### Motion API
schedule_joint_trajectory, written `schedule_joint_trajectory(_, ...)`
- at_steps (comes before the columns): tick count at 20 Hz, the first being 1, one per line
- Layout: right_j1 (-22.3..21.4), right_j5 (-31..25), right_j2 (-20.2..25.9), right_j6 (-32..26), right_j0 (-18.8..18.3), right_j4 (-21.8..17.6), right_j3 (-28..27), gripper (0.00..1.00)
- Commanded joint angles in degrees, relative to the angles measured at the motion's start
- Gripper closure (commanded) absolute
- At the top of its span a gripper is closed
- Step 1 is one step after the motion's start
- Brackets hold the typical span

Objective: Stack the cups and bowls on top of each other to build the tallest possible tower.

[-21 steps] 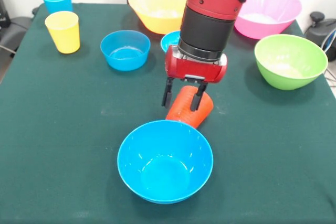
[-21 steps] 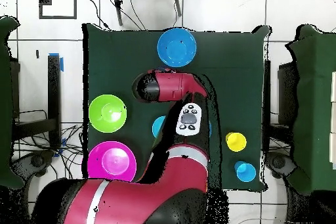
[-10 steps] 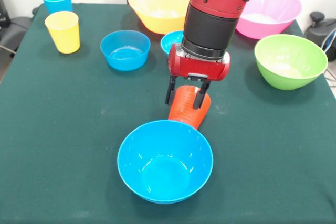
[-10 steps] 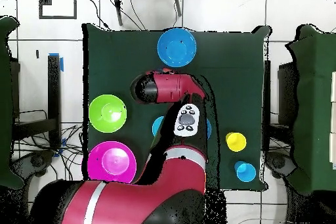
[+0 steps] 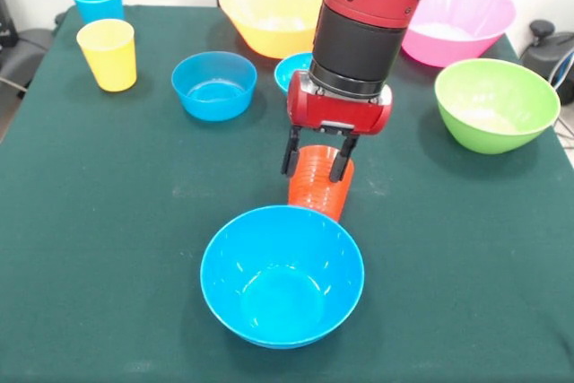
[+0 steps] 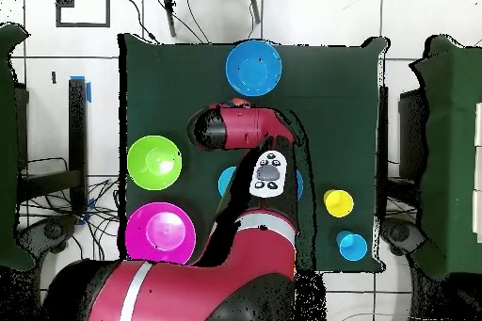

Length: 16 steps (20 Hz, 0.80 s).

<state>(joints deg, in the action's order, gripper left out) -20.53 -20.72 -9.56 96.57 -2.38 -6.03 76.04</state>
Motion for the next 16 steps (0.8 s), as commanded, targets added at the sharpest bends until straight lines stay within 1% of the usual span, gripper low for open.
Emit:
schedule_joint_trajectory(1,1.0,-1.0,4.5,8.4,-0.4,1.4,3.1,0.00)
schedule_joint_trajectory(5,3.3,0.8,5.7,7.8,-1.2,1.2,1.4,0.00)
schedule_joint_trajectory(10,2.8,2.7,7.6,7.2,-2.7,1.1,3.0,0.00)
schedule_joint_trajectory(16,6.2,6.2,10.2,6.0,-4.9,0.3,1.7,0.00)
